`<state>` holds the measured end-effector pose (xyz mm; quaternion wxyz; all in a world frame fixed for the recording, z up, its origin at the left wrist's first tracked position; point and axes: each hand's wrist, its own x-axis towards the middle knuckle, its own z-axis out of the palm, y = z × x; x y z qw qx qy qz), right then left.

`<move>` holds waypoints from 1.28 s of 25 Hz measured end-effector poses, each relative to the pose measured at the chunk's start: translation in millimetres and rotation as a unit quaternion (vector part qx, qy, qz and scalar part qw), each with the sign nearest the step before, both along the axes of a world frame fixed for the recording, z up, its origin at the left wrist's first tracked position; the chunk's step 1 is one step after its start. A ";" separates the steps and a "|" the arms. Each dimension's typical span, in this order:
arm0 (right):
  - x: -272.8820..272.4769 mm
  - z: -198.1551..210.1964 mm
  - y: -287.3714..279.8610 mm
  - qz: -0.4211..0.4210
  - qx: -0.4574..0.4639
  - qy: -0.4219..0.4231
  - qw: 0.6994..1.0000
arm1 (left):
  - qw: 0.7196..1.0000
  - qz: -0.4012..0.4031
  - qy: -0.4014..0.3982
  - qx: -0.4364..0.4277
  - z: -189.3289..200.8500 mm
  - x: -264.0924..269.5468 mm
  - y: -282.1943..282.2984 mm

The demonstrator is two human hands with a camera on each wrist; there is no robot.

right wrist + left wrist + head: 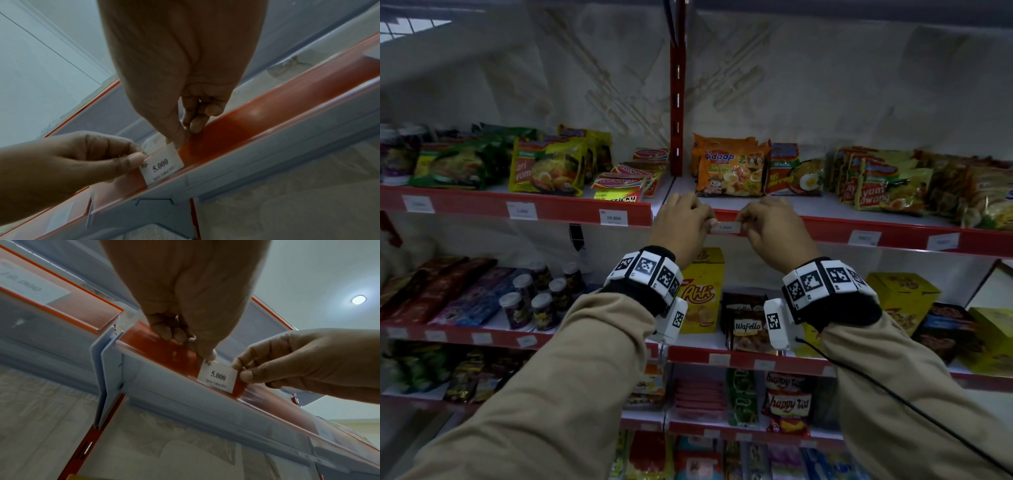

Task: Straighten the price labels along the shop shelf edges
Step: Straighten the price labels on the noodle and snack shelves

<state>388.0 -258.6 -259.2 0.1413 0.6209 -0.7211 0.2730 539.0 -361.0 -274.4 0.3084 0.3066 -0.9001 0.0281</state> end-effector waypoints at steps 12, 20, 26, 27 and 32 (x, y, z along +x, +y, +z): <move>2.6 -4.6 3.5 -0.018 -0.023 -0.009 1.000 | 0.999 -0.038 0.032 0.012 6.6 6.3 2.1; 13.1 -7.8 3.8 -0.048 -0.039 -0.006 0.998 | 0.999 -0.040 0.012 -0.033 3.8 12.9 -1.2; 4.0 -15.9 15.8 -0.042 -0.087 0.071 0.993 | 0.996 -0.037 0.001 -0.085 6.5 13.8 1.8; -1.5 -15.9 18.9 -0.048 -0.090 0.084 0.991 | 0.995 -0.028 0.005 -0.095 6.5 13.3 2.2; -38.3 -10.4 44.4 -0.112 -0.079 0.109 0.985 | 0.989 -0.006 0.012 -0.149 11.3 -8.2 14.5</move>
